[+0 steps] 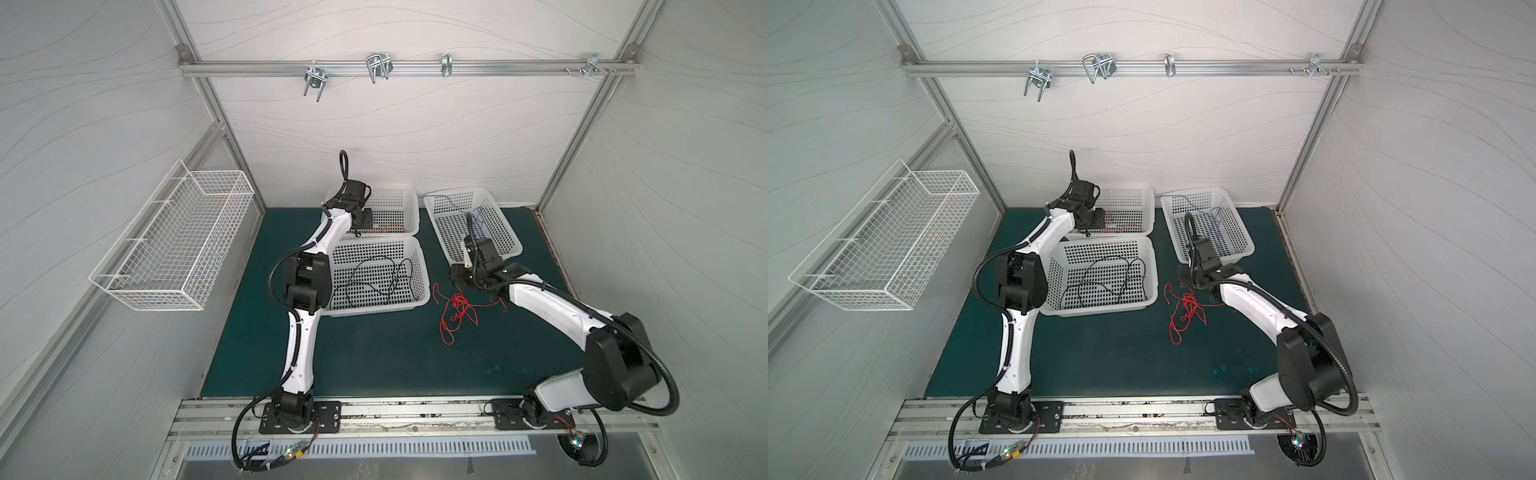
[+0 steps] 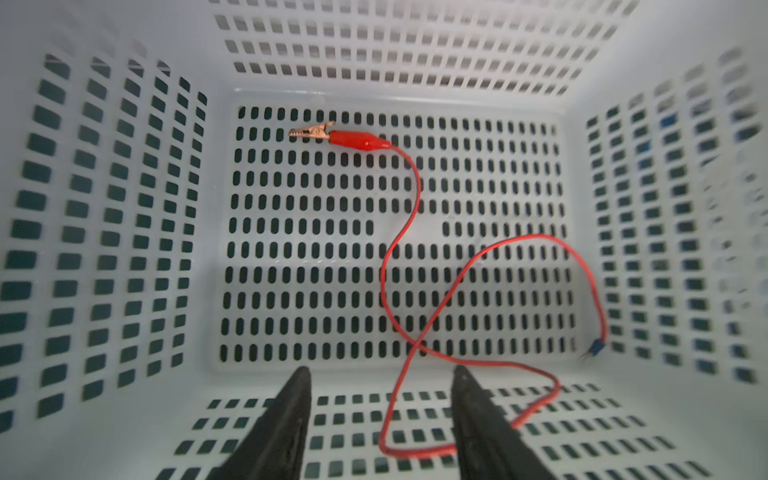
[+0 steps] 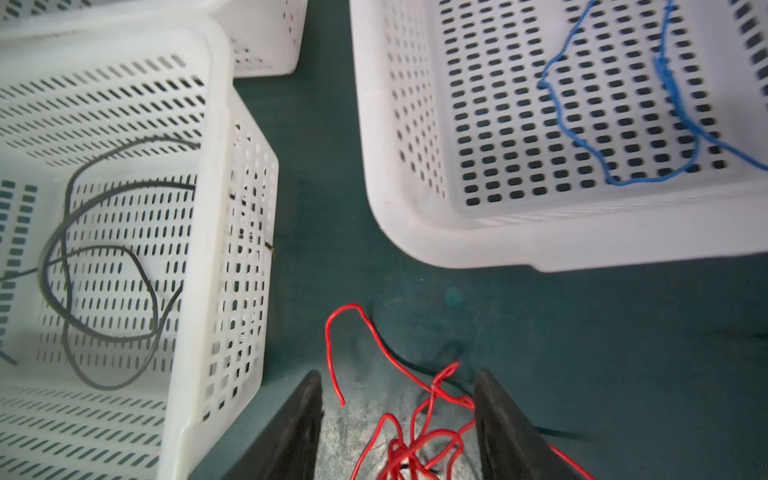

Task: Untangle the cables
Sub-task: 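Move the left gripper back toward the red bundle while the right grasps a red strand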

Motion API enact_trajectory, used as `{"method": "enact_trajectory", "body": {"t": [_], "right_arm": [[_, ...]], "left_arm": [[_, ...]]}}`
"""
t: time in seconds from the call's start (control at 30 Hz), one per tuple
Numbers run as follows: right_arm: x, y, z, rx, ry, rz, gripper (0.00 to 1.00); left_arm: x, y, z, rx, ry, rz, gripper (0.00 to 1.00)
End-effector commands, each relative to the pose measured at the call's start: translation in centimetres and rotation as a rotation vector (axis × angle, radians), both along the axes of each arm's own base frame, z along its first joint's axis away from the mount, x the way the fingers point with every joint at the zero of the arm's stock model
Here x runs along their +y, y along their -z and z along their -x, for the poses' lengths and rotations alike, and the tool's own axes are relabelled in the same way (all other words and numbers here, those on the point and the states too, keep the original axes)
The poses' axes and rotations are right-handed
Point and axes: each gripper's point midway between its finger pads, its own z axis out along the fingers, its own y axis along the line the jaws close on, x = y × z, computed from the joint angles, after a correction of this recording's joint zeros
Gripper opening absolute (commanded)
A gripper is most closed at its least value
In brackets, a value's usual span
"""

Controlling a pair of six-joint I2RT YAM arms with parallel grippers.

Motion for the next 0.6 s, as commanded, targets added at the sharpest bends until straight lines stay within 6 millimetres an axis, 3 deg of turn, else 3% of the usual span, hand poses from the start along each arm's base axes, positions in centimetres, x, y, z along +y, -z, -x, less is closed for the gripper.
{"method": "enact_trajectory", "body": {"t": [0.0, 0.2, 0.4, 0.57], "right_arm": [[-2.5, -0.9, 1.0, 0.016, 0.049, 0.014, 0.60], [-4.7, -1.1, 3.3, 0.076, 0.078, 0.030, 0.61], [-6.5, 0.0, 5.5, 0.137, 0.147, 0.006, 0.60], [-8.8, 0.8, 6.5, 0.163, 0.231, -0.027, 0.58]], "left_arm": [[-2.0, -3.8, 0.5, -0.087, 0.077, -0.039, 0.63], [-6.7, -7.2, 3.3, -0.160, 0.174, -0.039, 0.66], [-11.8, -11.3, 7.6, -0.254, 0.256, 0.007, 0.65], [-15.3, -10.9, 12.4, -0.241, 0.320, 0.027, 0.65]]}}
